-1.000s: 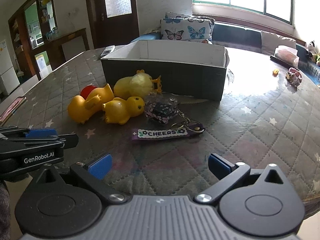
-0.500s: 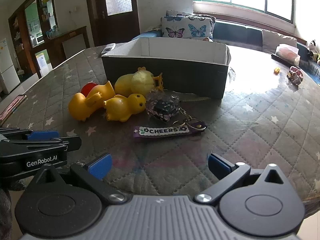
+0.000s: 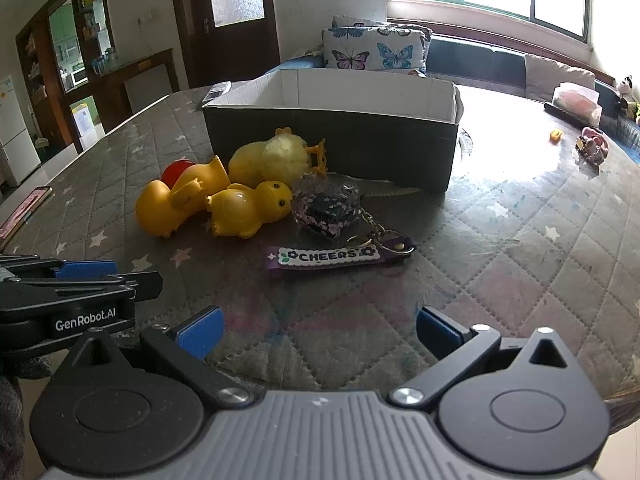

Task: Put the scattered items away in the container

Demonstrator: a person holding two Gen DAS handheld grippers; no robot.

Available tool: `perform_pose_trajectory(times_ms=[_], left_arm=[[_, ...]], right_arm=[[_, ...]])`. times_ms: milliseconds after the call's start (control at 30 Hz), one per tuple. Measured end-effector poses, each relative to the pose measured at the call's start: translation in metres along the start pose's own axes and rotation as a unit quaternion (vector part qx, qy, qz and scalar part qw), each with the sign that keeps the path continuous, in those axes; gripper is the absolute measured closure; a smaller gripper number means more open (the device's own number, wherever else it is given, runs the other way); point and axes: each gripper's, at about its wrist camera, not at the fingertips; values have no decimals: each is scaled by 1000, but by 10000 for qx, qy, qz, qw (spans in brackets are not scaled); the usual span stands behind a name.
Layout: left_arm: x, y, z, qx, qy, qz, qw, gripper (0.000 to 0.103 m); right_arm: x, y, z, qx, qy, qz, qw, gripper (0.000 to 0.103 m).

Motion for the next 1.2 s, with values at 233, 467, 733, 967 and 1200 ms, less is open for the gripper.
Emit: perform_pose_trajectory(times_ms=[233,467,733,967,1200], left_arm=[[0,2,1,-36,-6,12,10000,59],[2,4,3,-70,16,15,10000,59],[3,8,6,-158,23,40,9999,59],[3,12,8,-228,22,57,9997,59],[3,14,12,-276,16,61,9996,59]], right_arm=[[0,2,0,-37,9,6,10000,0],[2,3,1,-53,10,-13,10000,0],[3,7,2,-111,-1,-2,9999,0],[4,9,5,-138,-3,22,9999,0],[5,13,8,-173,18,40,9998,0]])
Point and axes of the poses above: each gripper's, at about its wrist camera, not at the fingertips, and y roughly the way its jaws point, x to its right, z to its top, and after that the axes turned 7 degrees about -y, right-handed
